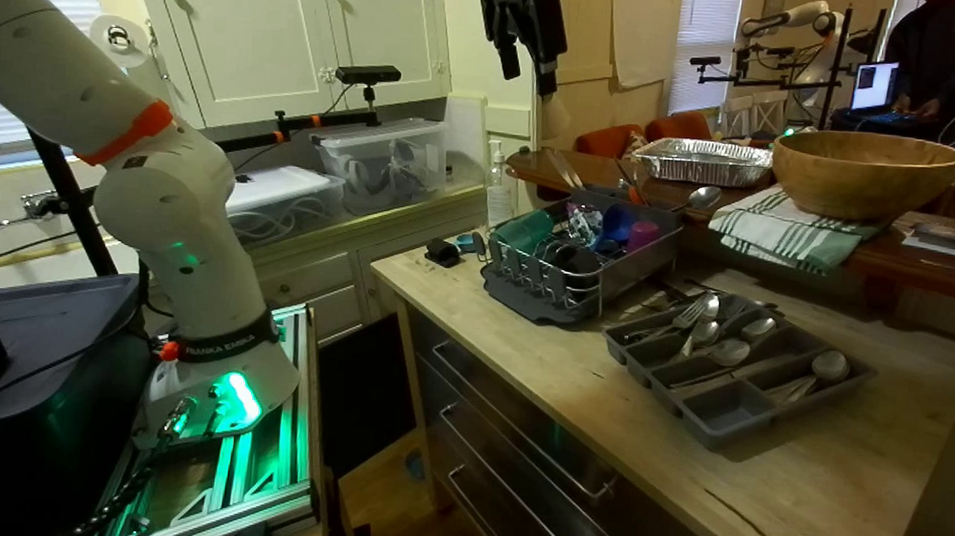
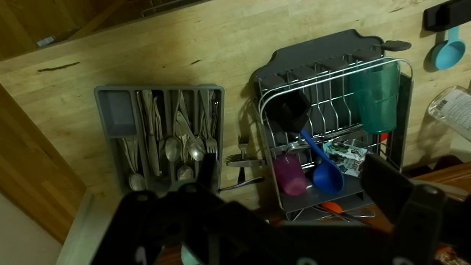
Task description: Put the green cup upside down then remove the sachet from the dish rack and put it on the right side of the counter.
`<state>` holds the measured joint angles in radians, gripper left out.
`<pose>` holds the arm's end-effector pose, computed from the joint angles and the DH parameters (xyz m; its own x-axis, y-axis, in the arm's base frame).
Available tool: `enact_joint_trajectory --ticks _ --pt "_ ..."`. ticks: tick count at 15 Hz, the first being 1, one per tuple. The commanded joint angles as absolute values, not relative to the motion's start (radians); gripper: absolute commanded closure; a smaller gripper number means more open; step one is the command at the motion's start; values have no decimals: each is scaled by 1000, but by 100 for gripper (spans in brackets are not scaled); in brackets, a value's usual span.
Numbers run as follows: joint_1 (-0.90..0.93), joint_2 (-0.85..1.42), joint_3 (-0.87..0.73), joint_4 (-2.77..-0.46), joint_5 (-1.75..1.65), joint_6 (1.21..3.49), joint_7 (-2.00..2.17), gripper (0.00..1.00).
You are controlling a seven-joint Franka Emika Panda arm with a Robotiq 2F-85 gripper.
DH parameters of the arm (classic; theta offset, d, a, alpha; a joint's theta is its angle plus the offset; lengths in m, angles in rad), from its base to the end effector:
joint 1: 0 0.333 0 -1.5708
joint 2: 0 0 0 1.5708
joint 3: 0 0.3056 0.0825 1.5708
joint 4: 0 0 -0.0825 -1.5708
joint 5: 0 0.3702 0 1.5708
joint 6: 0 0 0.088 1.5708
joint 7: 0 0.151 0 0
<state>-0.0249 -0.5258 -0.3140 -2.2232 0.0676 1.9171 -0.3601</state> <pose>0.3933 -0.1463 0.5356 0.9667 0.0100 0.2558 0.0471 -0.9891 -0.1395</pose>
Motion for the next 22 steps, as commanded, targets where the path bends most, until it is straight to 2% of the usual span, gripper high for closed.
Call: enact_joint_trajectory --ticks 1,7,13,15,22 --pt "19 -444 -285 -2196 134 1961 -452 0" --pt "97 -286 -187 -2161 226 1993 -504 0" --pt "121 -127 -70 -2072 249 1905 -510 0" --pt "100 -166 -49 -2114 233 1943 -493 0" --pt "105 -75 -10 -2069 233 1957 -458 0"
